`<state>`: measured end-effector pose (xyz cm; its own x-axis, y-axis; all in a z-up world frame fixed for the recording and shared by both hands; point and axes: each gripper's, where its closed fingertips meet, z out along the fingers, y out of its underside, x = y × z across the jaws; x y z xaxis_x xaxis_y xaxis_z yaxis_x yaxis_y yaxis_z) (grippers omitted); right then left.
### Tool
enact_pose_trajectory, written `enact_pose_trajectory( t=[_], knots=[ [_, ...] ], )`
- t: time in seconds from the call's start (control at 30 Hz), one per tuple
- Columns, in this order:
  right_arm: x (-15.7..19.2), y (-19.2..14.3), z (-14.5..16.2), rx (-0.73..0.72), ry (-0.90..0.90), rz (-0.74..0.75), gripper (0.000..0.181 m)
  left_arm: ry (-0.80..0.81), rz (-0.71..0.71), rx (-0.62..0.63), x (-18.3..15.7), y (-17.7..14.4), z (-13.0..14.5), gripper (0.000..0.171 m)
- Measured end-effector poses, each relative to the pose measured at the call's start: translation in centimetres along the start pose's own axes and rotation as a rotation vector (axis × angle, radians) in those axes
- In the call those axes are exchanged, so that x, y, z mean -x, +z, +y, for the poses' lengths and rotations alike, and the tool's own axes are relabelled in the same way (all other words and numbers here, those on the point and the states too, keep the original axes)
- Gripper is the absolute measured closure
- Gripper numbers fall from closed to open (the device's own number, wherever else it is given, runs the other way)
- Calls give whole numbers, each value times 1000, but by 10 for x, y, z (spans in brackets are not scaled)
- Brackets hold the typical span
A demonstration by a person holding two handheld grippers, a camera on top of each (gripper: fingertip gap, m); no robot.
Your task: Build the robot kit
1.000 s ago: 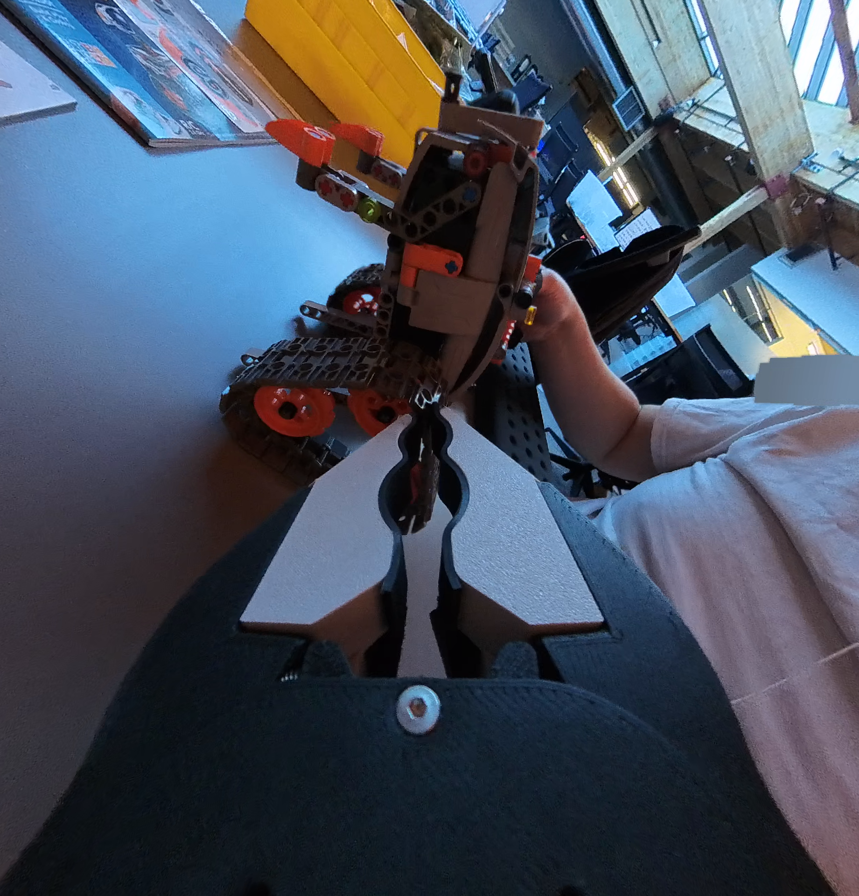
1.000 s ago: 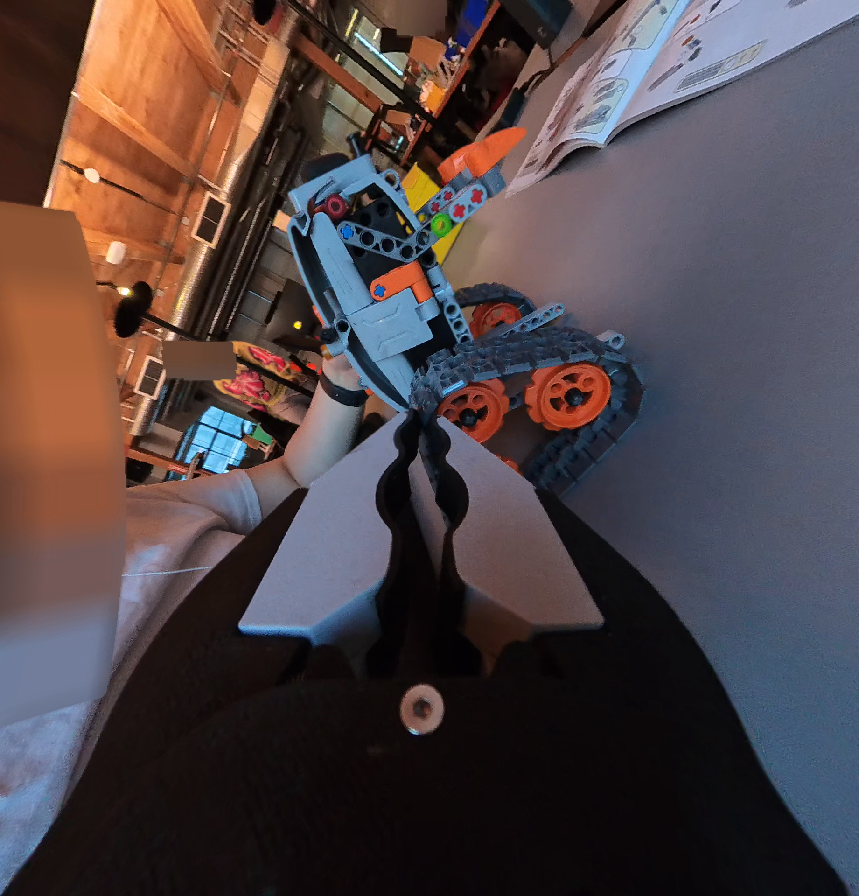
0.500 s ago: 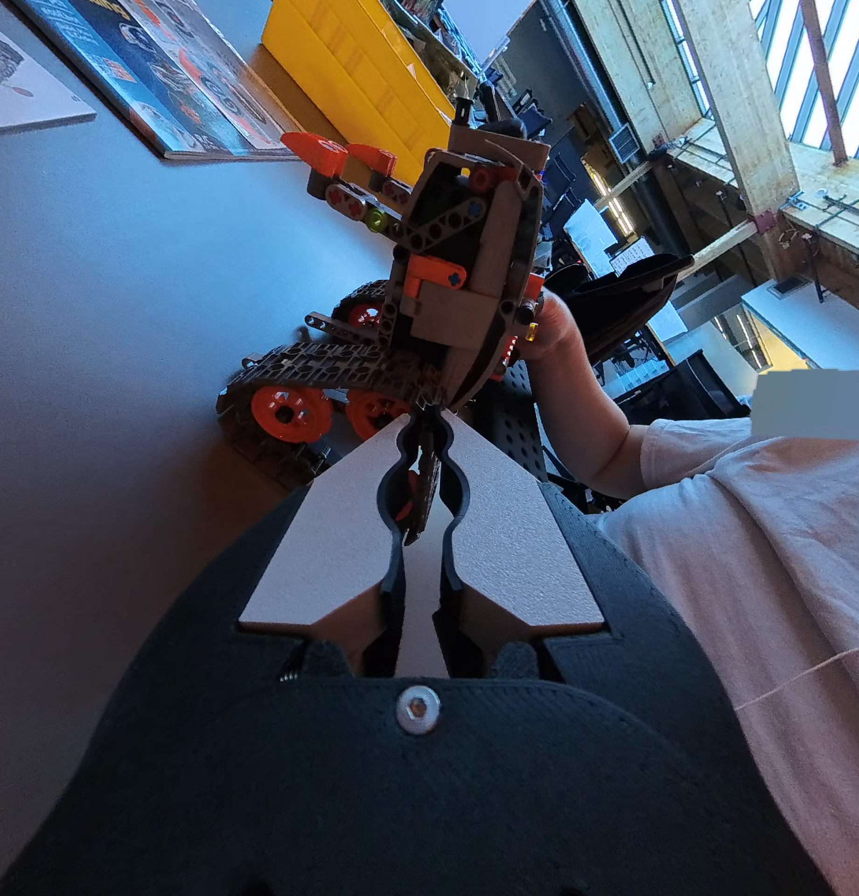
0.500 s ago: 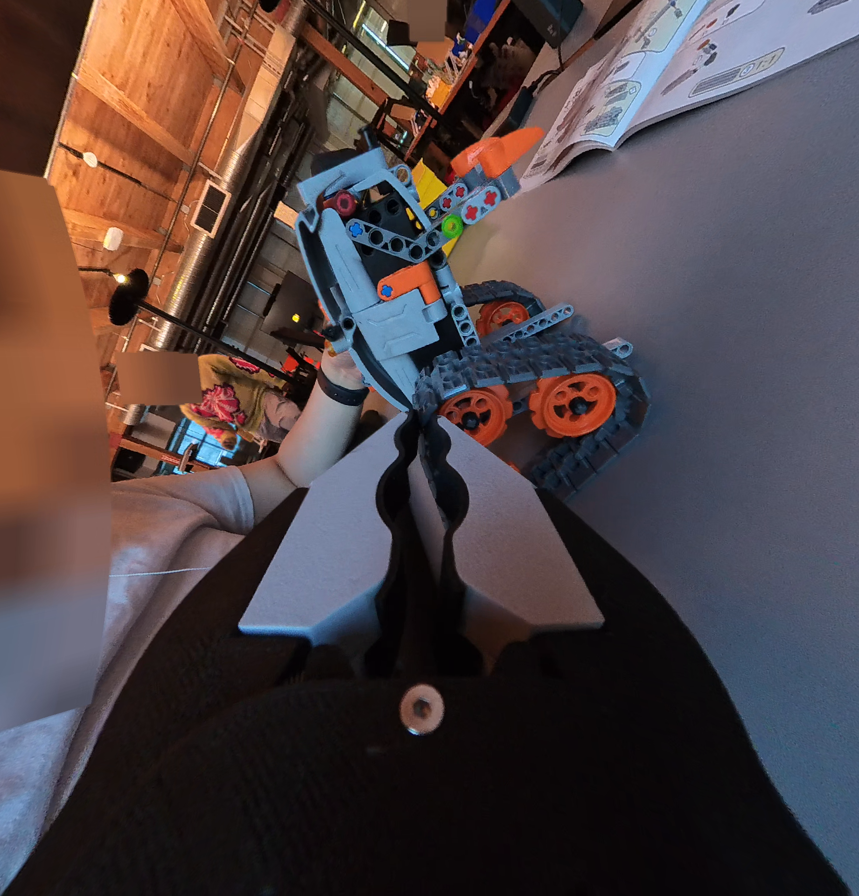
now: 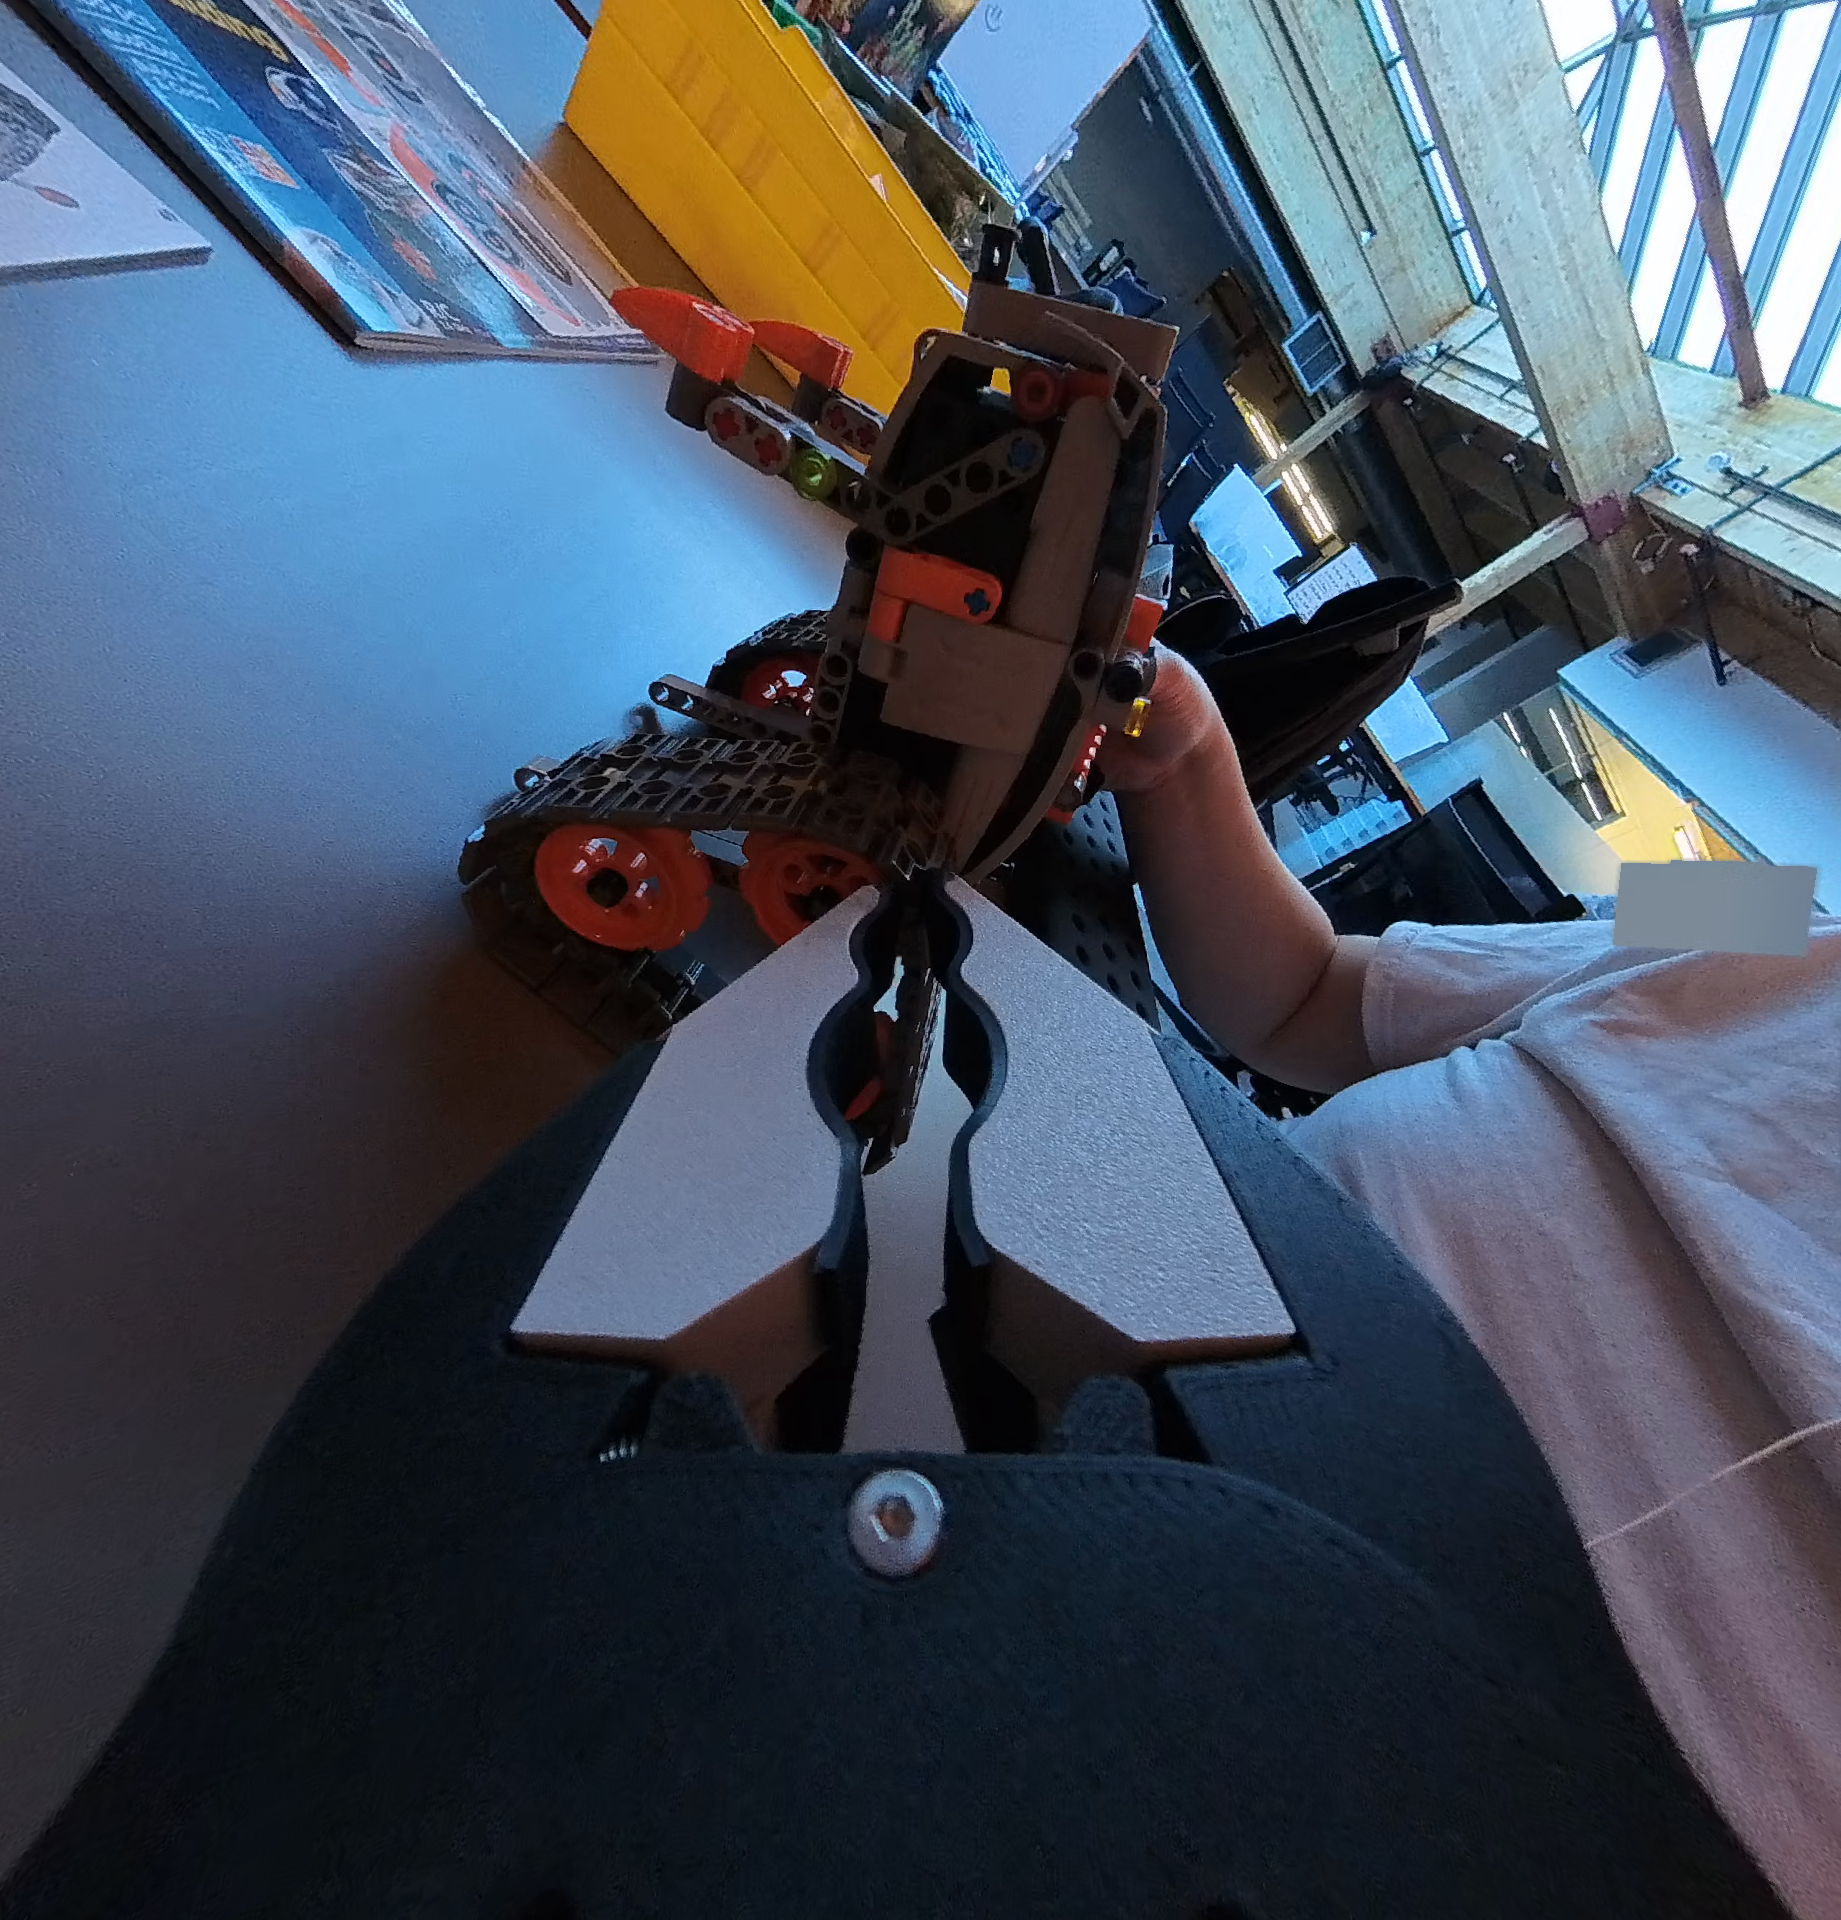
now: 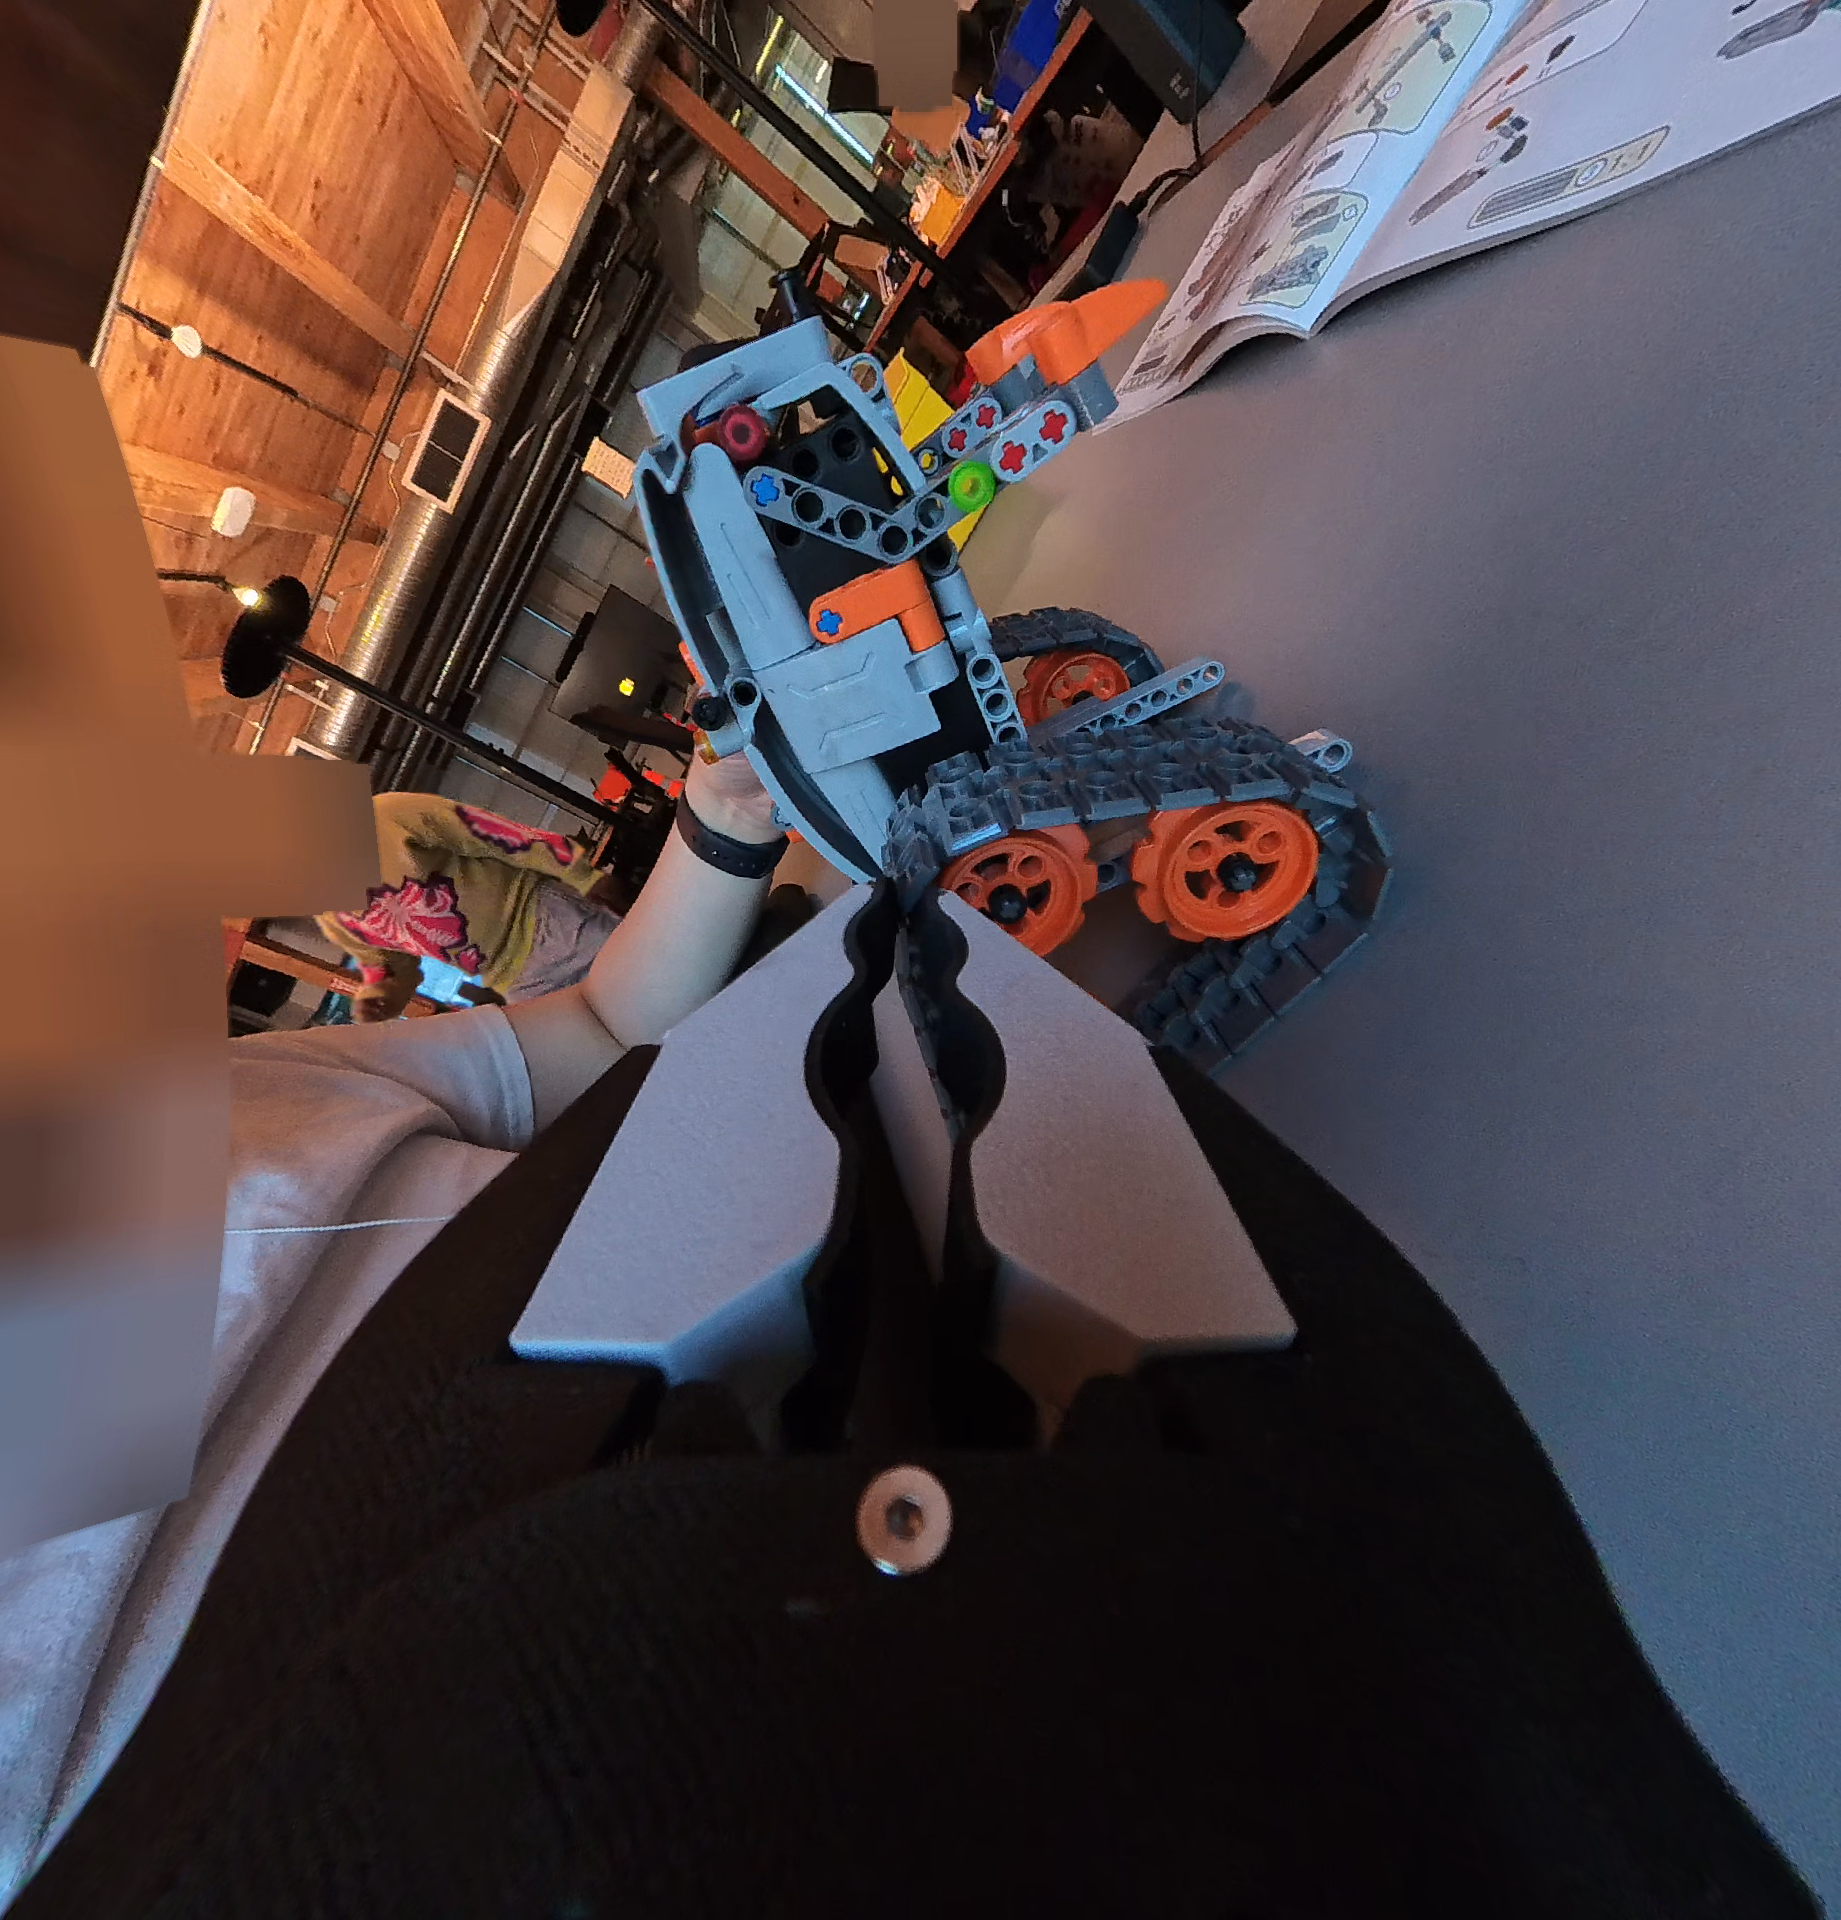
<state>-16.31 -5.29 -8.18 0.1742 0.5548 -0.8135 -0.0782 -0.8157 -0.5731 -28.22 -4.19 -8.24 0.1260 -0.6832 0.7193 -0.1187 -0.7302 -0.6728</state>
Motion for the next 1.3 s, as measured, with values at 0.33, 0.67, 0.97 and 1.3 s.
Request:
enact_pose_trajectory(
  t=[0.33,0.67,0.97,1.3],
  knots=[
    [18,-27,-23,-91,-497,183,163,111,-85,-76,6,-32,-12,146],
    [-5,-6,-8,100,-358,299,134,-117,73,-45,-1,-4,-5,163],
    [-2,7,8,95,-186,127,170,-113,81,-19,-2,-1,1,169],
    [-3,6,8,110,-159,129,171,-106,58,10,-5,0,4,171]
  ],
)
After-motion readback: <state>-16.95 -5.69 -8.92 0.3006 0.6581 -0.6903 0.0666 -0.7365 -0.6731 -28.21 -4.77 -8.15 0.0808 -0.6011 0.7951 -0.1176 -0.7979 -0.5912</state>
